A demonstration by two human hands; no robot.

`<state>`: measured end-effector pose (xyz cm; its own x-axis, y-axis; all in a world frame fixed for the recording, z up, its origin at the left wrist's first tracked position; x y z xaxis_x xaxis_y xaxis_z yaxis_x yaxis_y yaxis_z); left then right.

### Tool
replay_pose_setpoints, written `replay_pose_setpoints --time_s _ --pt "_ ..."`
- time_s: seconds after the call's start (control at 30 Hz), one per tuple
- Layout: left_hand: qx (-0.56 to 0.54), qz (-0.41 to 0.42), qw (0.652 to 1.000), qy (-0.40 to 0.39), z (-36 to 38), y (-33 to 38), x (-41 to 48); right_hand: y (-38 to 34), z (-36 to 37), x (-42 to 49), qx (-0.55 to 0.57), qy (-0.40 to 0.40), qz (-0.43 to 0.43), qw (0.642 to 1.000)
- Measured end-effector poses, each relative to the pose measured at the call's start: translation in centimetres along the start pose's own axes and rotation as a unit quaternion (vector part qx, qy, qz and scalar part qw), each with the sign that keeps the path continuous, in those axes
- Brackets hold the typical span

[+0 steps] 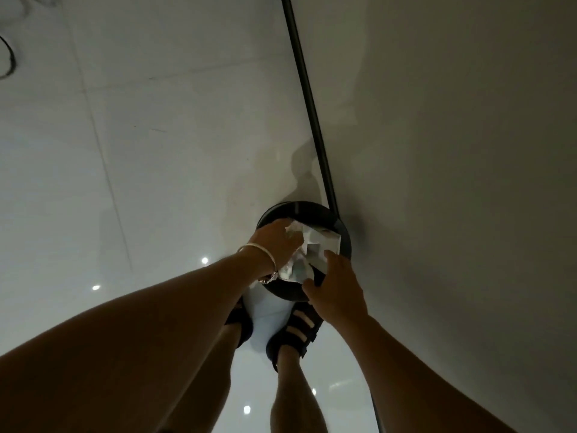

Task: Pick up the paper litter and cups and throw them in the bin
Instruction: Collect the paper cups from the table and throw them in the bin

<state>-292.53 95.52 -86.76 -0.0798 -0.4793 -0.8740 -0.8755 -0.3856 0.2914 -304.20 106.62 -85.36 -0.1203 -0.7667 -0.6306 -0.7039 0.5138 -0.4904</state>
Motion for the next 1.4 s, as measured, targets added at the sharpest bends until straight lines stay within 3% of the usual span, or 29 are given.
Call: replay_pose_setpoints --time_s 0.1,0.3,0.5,0.73,0.9,1.13,1.4 --pt "-0.018 -0.047 0.999 -0.015 -0.2 -2.0 -0.5 -0.1 0.0 -0.7 -0.002 -0.015 0.012 1.0" --pt "0.01 -0.037 0.999 0.024 -4.6 -3.1 -5.1 -4.6 -3.7 -3.0 -0.025 -0.017 -0.027 0.999" --pt "0.036 0.032 0.994 0.094 -11.0 -0.8 -12.3 -11.8 -10.2 -5.1 -0.04 0.003 -0.095 0.995" --pt "0.051 0.019 0.985 0.165 -16.3 -0.7 -23.4 -19.2 -15.7 -10.2 -0.099 -0.012 -0.165 0.981" --pt "0.005 -0.019 0.973 0.229 -17.8 -3.0 -31.9 -23.0 -18.1 -14.9 -0.153 -0.038 -0.224 0.962" --pt "-0.057 -0.094 0.943 0.315 -16.8 -10.2 -45.2 -30.7 -18.4 -23.3 -0.283 -0.095 -0.333 0.894" --pt "-0.116 -0.232 0.852 0.455 -13.5 -25.1 -60.3 -43.3 -7.4 -37.6 -0.384 -0.125 -0.519 0.754"
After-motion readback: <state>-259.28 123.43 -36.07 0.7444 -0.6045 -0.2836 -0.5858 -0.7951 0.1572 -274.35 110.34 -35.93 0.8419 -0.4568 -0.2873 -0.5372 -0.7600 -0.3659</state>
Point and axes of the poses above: each hand's wrist, its own x-axis towards the middle knuckle, its own z-axis out of the palm, y = z × x, the point moved 2 cm from there along x, towards the middle knuckle, and after that the axes turned 13 degrees about -z, right-handed, at the moved point
